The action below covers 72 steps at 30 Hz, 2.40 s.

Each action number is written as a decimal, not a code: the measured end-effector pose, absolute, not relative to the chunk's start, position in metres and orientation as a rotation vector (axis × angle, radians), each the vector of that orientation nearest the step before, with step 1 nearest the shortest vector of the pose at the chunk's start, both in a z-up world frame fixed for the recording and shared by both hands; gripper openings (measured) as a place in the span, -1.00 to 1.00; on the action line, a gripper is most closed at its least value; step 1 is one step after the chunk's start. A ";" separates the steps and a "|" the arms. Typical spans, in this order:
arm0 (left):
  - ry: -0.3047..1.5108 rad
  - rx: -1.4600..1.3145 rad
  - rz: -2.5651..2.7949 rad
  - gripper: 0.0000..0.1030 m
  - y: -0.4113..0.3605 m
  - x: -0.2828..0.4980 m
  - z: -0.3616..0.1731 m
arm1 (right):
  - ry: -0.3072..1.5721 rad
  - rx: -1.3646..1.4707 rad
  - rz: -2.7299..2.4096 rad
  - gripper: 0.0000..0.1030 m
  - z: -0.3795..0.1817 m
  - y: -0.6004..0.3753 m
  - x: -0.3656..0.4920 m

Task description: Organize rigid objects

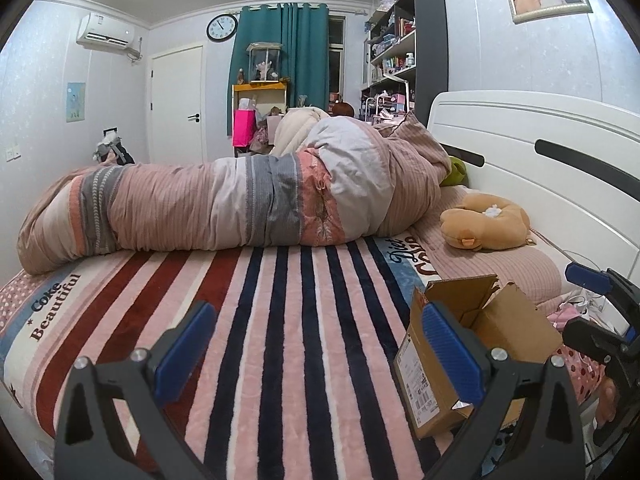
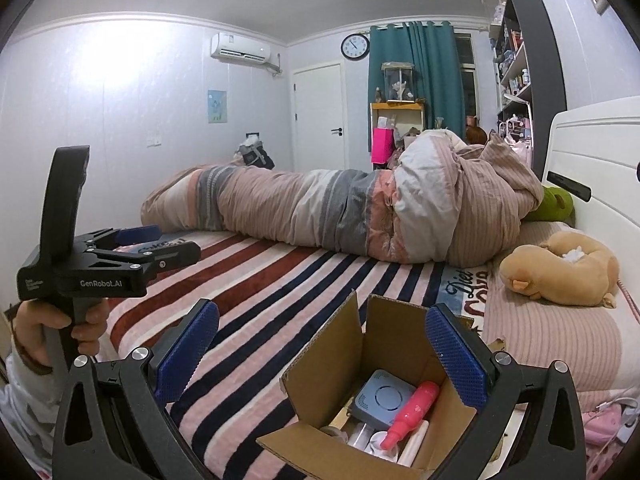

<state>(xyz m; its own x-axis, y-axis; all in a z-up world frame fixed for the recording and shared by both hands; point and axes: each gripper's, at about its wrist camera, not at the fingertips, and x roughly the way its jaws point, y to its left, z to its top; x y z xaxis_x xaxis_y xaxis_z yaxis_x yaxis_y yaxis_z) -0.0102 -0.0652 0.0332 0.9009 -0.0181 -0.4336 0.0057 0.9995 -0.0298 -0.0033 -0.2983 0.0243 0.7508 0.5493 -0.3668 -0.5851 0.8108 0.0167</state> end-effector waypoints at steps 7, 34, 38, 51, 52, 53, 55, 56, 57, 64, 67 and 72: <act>0.448 -0.028 -0.012 0.98 -0.064 -0.010 0.034 | 0.369 -0.094 0.624 1.00 0.024 -0.298 -0.004; 0.456 -0.035 0.003 0.98 -0.055 -0.006 0.029 | 0.377 -0.100 0.629 1.00 0.019 -0.295 -0.002; 0.455 -0.036 0.007 0.98 -0.054 -0.006 0.029 | 0.381 -0.099 0.635 1.00 0.018 -0.298 0.000; 0.451 -0.036 0.010 0.98 -0.051 -0.004 0.029 | 0.380 -0.096 0.636 1.00 0.017 -0.298 -0.001; 0.450 -0.036 0.009 0.99 -0.052 -0.005 0.029 | 0.379 -0.098 0.636 1.00 0.018 -0.298 0.000; 0.450 -0.036 0.008 0.99 -0.051 -0.005 0.029 | 0.378 -0.098 0.636 1.00 0.018 -0.298 0.000; 0.450 -0.035 0.010 0.99 -0.051 -0.005 0.029 | 0.378 -0.099 0.637 1.00 0.018 -0.298 0.000; 0.449 -0.035 0.011 0.99 -0.051 -0.005 0.030 | 0.377 -0.100 0.638 1.00 0.019 -0.298 0.000; 0.448 -0.034 0.011 0.99 -0.051 -0.005 0.030 | 0.376 -0.100 0.638 1.00 0.019 -0.298 0.000; 0.446 -0.034 0.014 0.99 -0.050 -0.006 0.031 | 0.372 -0.100 0.639 1.00 0.021 -0.297 -0.002; 0.446 -0.034 0.015 0.99 -0.049 -0.006 0.031 | 0.372 -0.100 0.637 1.00 0.021 -0.297 -0.002; 0.445 -0.033 0.014 0.99 -0.050 -0.006 0.031 | 0.371 -0.099 0.639 1.00 0.021 -0.297 -0.002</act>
<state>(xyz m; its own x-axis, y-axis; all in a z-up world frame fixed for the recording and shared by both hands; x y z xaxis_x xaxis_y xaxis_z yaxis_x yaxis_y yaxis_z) -0.0062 -0.0496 0.0306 0.9023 0.0060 -0.4310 -0.0205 0.9994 -0.0291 -0.0016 -0.2972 0.0213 0.7394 0.5638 -0.3681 -0.5989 0.8005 0.0232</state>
